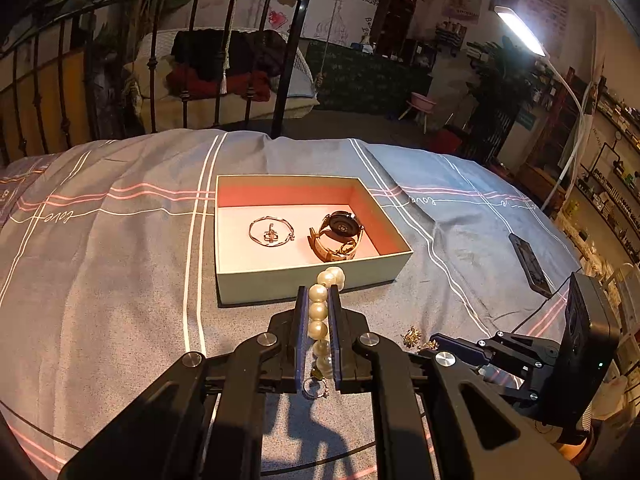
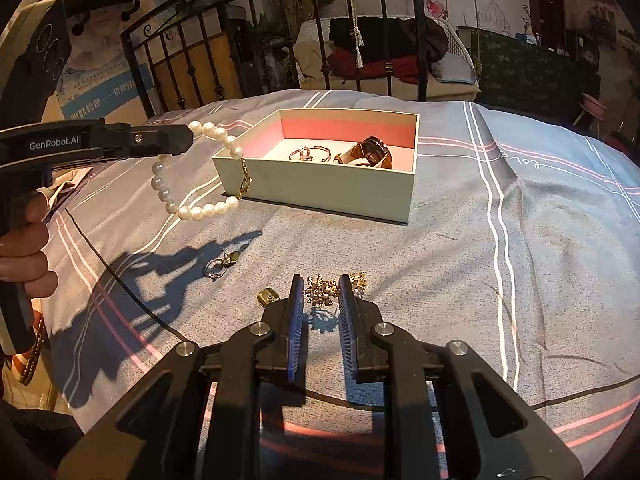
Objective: Organize jewelry
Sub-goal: 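Carry the pearl bracelet with the left tool into the box while the right tool carries the earring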
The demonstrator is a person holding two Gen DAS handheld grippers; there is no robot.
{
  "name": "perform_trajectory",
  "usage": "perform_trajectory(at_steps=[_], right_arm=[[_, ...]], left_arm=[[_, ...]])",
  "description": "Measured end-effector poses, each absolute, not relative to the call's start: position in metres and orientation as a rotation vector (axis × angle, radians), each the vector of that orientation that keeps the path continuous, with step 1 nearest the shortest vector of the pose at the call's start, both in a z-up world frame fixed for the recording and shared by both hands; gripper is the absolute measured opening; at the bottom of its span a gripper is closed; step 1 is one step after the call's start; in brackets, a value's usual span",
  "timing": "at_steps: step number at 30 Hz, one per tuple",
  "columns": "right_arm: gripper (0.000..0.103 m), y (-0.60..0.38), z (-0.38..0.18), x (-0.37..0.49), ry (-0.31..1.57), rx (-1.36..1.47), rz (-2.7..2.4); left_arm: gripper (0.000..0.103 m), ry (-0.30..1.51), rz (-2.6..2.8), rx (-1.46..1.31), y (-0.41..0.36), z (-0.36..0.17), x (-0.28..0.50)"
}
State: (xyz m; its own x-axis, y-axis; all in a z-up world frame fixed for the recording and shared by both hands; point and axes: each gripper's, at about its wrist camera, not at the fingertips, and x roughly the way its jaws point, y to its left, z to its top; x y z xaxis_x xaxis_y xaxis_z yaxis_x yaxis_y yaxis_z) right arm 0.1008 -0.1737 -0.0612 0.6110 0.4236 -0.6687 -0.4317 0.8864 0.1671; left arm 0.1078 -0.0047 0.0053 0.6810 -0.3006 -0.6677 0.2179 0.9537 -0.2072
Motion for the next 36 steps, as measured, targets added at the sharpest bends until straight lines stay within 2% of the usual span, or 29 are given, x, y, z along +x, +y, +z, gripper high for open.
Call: perform_trajectory(at_steps=[8, 18, 26, 36], right_arm=[[0.019, -0.160, -0.034, 0.136, 0.718, -0.012, 0.521], [0.019, -0.137, -0.001, 0.221, 0.692, -0.021, 0.502], [0.019, -0.119, -0.016, 0.258, 0.756, -0.062, 0.485], [0.019, -0.111, -0.048, 0.265, 0.821, -0.079, 0.489]], left_arm=[[0.009, 0.747, -0.283, -0.104, -0.012, 0.016, 0.130], [0.009, 0.735, -0.238, -0.135, -0.007, 0.034, 0.197], [0.009, 0.784, -0.185, -0.105, -0.011, 0.015, 0.230], [0.009, 0.840, -0.174, -0.087, -0.015, -0.011, 0.240]])
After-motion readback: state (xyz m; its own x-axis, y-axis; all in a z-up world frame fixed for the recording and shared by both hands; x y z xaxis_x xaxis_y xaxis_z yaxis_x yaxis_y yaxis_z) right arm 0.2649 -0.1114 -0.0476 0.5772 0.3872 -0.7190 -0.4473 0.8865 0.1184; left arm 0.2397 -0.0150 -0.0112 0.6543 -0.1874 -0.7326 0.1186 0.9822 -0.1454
